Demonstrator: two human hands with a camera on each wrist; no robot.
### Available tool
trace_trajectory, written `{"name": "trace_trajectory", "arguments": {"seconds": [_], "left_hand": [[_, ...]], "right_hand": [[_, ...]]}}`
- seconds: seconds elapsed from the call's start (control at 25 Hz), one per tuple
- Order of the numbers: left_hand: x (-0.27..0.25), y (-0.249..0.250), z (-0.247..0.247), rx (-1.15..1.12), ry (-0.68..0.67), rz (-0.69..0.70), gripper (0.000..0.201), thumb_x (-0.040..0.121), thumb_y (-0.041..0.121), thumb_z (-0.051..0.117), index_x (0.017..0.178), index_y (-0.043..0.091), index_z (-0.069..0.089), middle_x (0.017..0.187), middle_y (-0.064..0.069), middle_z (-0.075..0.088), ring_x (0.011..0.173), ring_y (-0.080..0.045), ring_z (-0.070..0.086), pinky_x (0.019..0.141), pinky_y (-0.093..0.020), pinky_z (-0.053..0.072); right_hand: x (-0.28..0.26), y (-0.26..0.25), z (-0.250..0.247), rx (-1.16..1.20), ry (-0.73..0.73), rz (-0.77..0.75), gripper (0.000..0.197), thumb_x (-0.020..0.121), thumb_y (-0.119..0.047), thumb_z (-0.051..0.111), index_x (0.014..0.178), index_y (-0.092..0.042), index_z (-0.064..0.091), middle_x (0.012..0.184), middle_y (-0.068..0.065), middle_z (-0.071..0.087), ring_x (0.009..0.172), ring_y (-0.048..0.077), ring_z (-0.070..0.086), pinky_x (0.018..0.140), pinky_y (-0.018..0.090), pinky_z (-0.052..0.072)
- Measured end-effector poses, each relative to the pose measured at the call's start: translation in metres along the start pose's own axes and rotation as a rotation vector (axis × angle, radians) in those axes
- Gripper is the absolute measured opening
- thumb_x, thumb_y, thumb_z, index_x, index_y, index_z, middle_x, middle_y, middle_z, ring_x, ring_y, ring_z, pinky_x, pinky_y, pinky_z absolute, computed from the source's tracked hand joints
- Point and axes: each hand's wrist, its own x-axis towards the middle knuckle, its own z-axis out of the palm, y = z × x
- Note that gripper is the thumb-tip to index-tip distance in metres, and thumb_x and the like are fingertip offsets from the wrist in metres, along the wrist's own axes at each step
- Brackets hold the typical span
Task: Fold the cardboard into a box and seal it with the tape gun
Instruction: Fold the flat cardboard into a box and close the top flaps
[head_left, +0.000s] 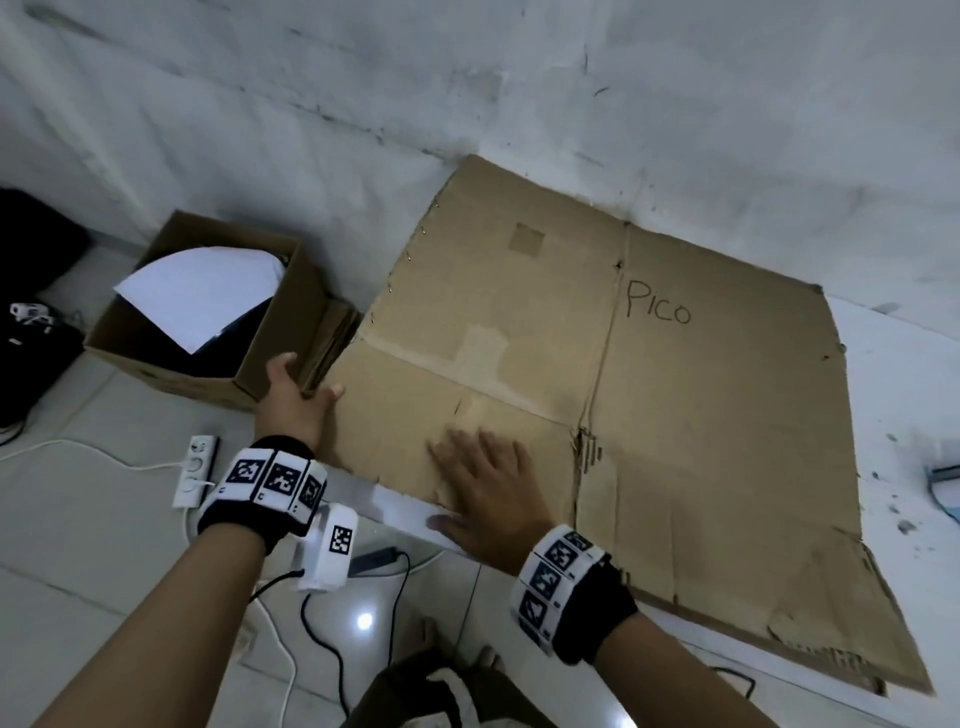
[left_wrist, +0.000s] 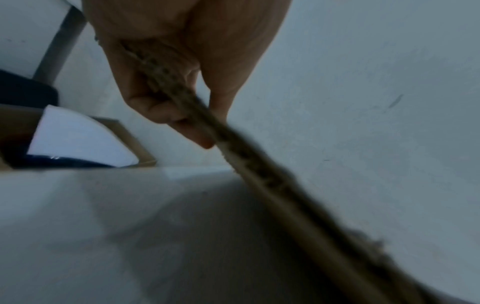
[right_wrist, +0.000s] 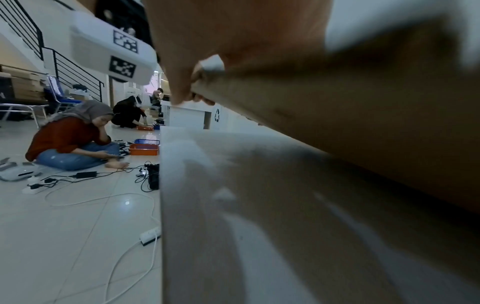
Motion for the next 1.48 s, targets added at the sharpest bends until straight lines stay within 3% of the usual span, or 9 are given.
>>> {"name": "trace_trajectory", "arguments": {"seconds": [0.08,0.16,0.28,0.48,0.56,0.8,0.96,1.12,1.48], "left_hand": [[0.003,0.008,-0.009,-0.02,-0.001,0.045,0.06,0.085,0.012,0.061,0.136,0.011,0.03,0.125,-0.024,0.053,0.117,-0.038,0.05,0.102,-0.045,0.038],[0.001,0.012,-0.014,-0.04,-0.009,0.073,0.051,0.088,0.01,0.055,0.135,0.01,0.036,0.127,-0.022,0.052,0.117,-0.036,0.049,0.1,-0.041,0.038],[-0.019,0.016,-0.012,-0.09,-0.043,0.211,0.036,0.092,0.015,0.048,0.128,0.013,0.05,0.129,-0.021,0.05,0.117,-0.034,0.049,0.096,-0.04,0.041],[-0.053,0.024,0.01,0.629,0.058,0.872,0.047,0.092,0.056,0.026,0.126,0.034,0.05,0.153,-0.006,0.023,0.144,-0.027,0.002,0.112,-0.042,-0.015],[-0.063,0.03,0.025,0.699,-0.072,1.012,0.068,0.086,0.062,0.004,0.133,0.031,0.044,0.15,-0.004,0.032,0.145,-0.025,0.004,0.111,-0.04,-0.017],[-0.06,0.043,0.038,0.68,-0.028,0.946,0.063,0.084,0.053,0.013,0.107,0.021,0.061,0.1,-0.01,0.056,0.113,-0.03,0.05,0.114,-0.045,-0.002],[-0.057,0.058,0.045,0.773,-0.15,1.038,0.071,0.078,0.063,0.016,0.103,0.017,0.063,0.099,-0.006,0.063,0.105,-0.025,0.055,0.113,-0.04,0.011],[-0.058,0.07,0.058,0.673,-0.09,1.025,0.054,0.082,0.054,0.027,0.087,0.015,0.064,0.085,-0.005,0.067,0.084,-0.027,0.061,0.081,-0.029,0.024],[-0.077,0.089,0.091,0.655,-0.08,0.996,0.04,0.089,0.034,0.03,0.106,0.019,0.063,0.104,-0.004,0.064,0.102,-0.027,0.056,0.109,-0.051,0.019]], "right_hand": [[-0.009,0.001,-0.003,-0.004,0.016,0.0,0.068,0.059,-0.046,0.073,0.122,-0.027,0.058,0.114,0.0,0.07,0.093,0.026,0.071,0.069,0.036,0.057],[-0.007,0.009,-0.018,-0.007,0.149,-0.039,0.046,0.073,-0.034,0.06,0.117,-0.025,0.066,0.106,0.001,0.073,0.083,0.025,0.072,0.061,0.028,0.055],[0.005,0.023,-0.053,0.062,0.06,-0.035,0.04,0.096,-0.031,0.041,0.136,-0.031,0.048,0.126,0.005,0.064,0.104,0.03,0.064,0.081,0.036,0.049],[0.02,0.037,-0.089,0.113,-0.027,0.127,0.036,0.094,-0.046,0.046,0.125,-0.032,0.057,0.117,0.006,0.067,0.107,0.028,0.061,0.084,0.034,0.046],[0.023,0.04,-0.088,0.117,-0.063,0.127,0.037,0.092,-0.051,0.048,0.122,-0.032,0.058,0.114,0.005,0.068,0.104,0.027,0.062,0.081,0.032,0.045],[0.01,0.047,-0.081,0.117,0.093,0.081,0.039,0.095,-0.045,0.044,0.126,-0.025,0.055,0.119,0.002,0.066,0.106,0.026,0.062,0.085,0.034,0.043],[0.003,0.058,-0.084,0.225,0.137,0.15,0.036,0.097,-0.045,0.039,0.116,-0.027,0.063,0.113,0.0,0.069,0.103,0.025,0.062,0.078,0.03,0.041],[0.012,0.062,-0.087,0.167,0.098,0.17,0.037,0.099,-0.042,0.035,0.115,-0.023,0.062,0.114,0.002,0.068,0.105,0.027,0.062,0.08,0.032,0.041],[0.007,0.08,-0.086,0.045,0.145,0.305,0.031,0.099,-0.035,0.036,0.12,-0.018,0.052,0.12,0.006,0.062,0.114,0.028,0.054,0.1,0.042,0.031]]}}
